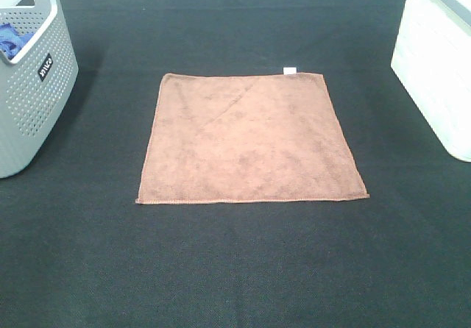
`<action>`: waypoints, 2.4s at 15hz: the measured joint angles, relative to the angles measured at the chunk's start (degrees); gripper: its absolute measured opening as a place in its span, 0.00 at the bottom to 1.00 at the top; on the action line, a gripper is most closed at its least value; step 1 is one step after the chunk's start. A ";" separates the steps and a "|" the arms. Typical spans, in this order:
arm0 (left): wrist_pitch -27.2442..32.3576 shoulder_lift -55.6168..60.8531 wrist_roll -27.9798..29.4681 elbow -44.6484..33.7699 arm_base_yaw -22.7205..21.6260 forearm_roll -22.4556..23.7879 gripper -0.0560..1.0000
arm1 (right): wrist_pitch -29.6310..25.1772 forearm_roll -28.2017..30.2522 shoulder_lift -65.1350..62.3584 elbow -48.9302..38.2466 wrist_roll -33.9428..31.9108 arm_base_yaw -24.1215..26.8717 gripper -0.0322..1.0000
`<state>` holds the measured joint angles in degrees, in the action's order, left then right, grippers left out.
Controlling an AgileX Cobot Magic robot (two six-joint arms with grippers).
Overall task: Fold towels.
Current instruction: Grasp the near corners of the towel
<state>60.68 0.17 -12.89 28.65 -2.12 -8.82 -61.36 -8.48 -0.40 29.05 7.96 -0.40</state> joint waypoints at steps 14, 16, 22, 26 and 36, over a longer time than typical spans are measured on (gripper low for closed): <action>0.00 0.00 0.06 0.00 0.00 0.06 0.72 | 0.00 -0.06 0.00 0.00 0.00 0.00 0.75; 0.00 0.00 0.11 0.00 0.00 0.17 0.72 | 0.00 -0.52 0.00 0.00 0.00 0.00 0.75; -10.89 0.00 0.17 0.92 0.00 -6.93 0.72 | 8.88 -0.92 3.61 0.97 0.00 0.00 0.73; -26.01 -2.29 0.17 -6.59 0.00 -15.07 0.72 | 21.77 -0.92 20.97 0.97 0.00 0.00 0.73; -25.84 -41.65 -4.13 -7.39 0.00 -41.54 0.72 | 28.13 -19.71 61.71 0.97 5.90 0.00 0.72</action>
<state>34.84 -41.48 -17.02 21.26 -2.12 -50.36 -33.23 -28.19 61.31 30.02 13.87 -0.40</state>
